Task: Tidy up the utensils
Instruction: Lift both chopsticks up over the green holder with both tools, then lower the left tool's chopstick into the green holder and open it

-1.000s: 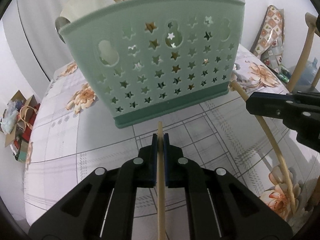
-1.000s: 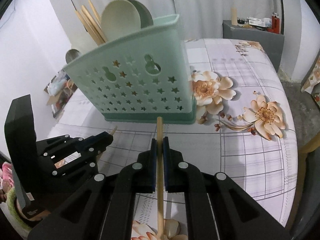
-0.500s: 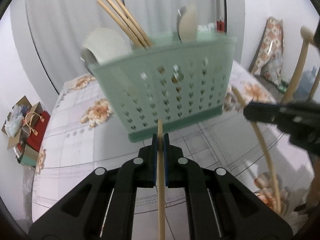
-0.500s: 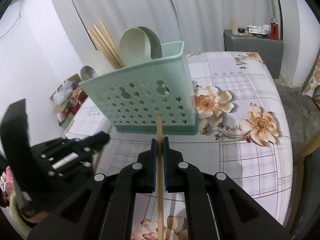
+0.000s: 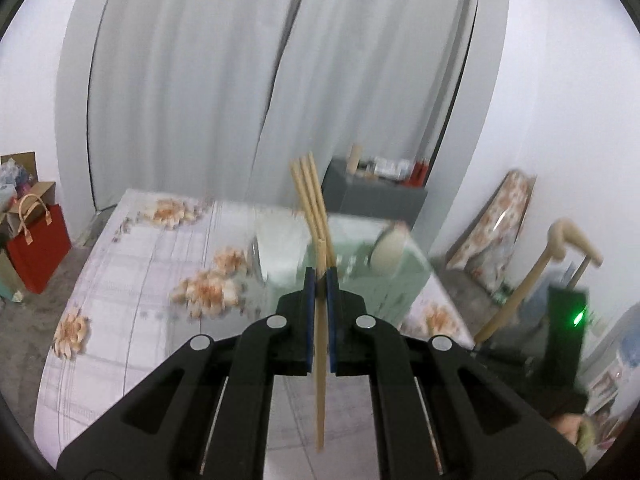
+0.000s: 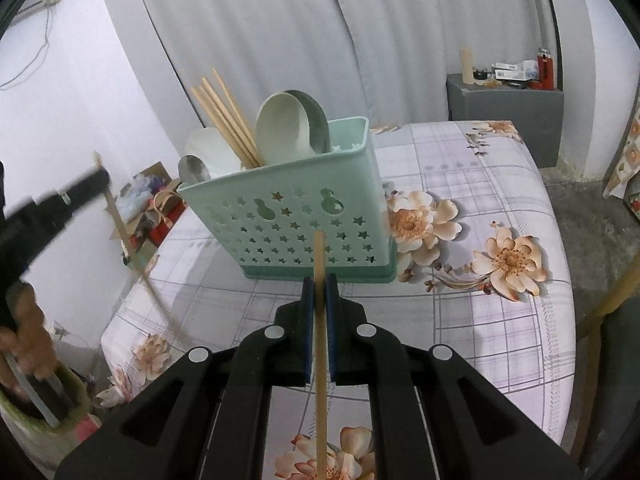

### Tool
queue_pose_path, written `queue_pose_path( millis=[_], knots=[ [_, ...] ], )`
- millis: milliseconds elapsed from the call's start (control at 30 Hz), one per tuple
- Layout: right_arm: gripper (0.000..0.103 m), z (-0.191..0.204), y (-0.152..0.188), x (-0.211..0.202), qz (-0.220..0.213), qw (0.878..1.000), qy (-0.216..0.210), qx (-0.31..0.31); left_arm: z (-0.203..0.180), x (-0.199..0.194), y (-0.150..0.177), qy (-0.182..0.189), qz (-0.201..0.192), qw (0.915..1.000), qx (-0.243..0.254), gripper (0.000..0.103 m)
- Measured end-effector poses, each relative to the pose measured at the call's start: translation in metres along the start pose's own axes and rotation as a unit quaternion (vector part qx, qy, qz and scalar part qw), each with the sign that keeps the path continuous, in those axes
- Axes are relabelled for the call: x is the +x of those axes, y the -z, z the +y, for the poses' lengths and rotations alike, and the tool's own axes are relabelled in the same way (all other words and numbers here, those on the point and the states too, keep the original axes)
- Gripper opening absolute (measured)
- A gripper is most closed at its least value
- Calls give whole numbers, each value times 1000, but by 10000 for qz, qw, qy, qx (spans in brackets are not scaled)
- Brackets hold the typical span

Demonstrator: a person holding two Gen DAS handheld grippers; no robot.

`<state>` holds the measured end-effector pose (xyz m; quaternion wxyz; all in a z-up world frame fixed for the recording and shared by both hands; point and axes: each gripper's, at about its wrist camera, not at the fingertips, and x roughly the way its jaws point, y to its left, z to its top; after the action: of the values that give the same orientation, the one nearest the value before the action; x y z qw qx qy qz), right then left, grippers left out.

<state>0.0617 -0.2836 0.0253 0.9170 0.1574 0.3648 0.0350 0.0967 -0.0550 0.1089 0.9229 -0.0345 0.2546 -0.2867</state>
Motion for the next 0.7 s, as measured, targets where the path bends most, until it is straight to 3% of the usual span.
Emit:
queue_pose_path(
  millis=[167, 367, 500, 700],
  knots=[
    [6, -1, -2, -2, -39, 10000, 9, 20, 0, -18, -36, 279, -536, 9980, -167, 4],
    [6, 0, -3, -8, -95, 10000, 7, 23, -15, -40, -78, 522, -1325, 9896, -187, 4],
    [6, 0, -4, -10, -130, 9999, -2, 19, -26, -43, -93, 312, -1717, 9846, -68, 4],
    [6, -2, -4, -10, -132, 9999, -14, 37, -32, -12, -96, 126, -1842, 9828, -76, 4]
  ],
)
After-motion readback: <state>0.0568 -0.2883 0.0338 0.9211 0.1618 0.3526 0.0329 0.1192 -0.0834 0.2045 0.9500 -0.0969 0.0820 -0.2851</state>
